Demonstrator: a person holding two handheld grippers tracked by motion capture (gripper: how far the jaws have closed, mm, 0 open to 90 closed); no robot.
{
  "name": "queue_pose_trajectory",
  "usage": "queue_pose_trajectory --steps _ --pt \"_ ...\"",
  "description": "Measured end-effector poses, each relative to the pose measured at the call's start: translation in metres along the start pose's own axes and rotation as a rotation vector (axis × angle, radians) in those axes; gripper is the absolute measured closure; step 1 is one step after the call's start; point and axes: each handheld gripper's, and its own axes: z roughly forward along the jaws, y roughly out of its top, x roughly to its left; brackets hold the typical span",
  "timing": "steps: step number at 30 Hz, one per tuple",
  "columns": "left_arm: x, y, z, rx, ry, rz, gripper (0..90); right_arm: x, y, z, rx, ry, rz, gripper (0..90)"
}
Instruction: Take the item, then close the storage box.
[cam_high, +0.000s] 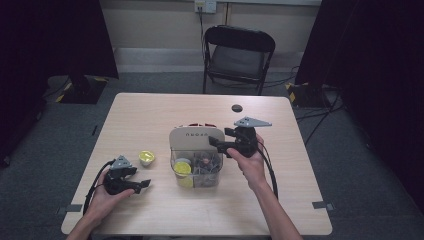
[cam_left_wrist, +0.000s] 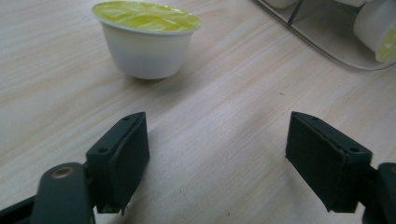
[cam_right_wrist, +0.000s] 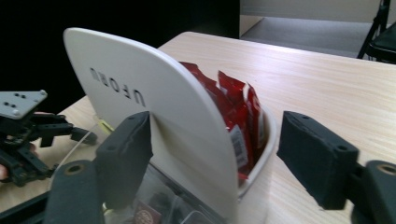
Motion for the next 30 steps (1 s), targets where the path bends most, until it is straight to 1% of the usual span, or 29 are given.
queue_pose_trajectory --steps 1,4,5,6,7,9,10,17,24,26,30 --pt "0.0 0.0 0.001 -0.005 0.002 0.002 20.5 0.0 0.0 0.0 -0.003 0.006 0.0 31.4" --pt "-0.001 -0.001 0.003 -0.015 0.012 0.02 20.4 0.002 0.001 -0.002 -0.009 0.021 -0.006 34.7" --pt "-0.001 -0.002 0.003 -0.015 0.023 0.045 20.2 0.002 0.001 -0.003 -0.012 0.028 -0.009 37.2" --pt "-0.003 -0.003 0.004 -0.019 0.027 0.049 19.5 0.003 0.001 -0.003 -0.012 0.035 -0.007 37.3" --pt "-0.004 -0.003 0.004 -0.017 0.035 0.064 19.0 0.004 0.001 -0.004 -0.014 0.041 -0.009 37.6" --pt "-0.005 -0.003 0.005 -0.015 0.04 0.061 18.1 0.005 0.001 -0.004 -0.017 0.063 -0.009 40.7" --pt "-0.005 -0.002 0.005 -0.015 0.04 0.059 17.8 0.006 0.001 -0.005 -0.022 0.069 -0.005 40.8" --pt "-0.005 -0.002 0.005 -0.016 0.04 0.056 17.5 0.011 0.001 -0.009 -0.026 0.072 -0.023 41.8" --pt "-0.004 -0.002 0.006 -0.015 0.042 0.065 17.0 0.013 -0.001 -0.013 -0.022 0.09 -0.017 43.1" --pt "-0.004 -0.002 0.006 -0.016 0.041 0.064 17.0 0.014 -0.001 -0.014 -0.019 0.09 -0.022 43.0" --pt "-0.004 -0.002 0.006 -0.016 0.039 0.06 17.0 0.015 -0.002 -0.015 -0.016 0.099 -0.016 43.0"
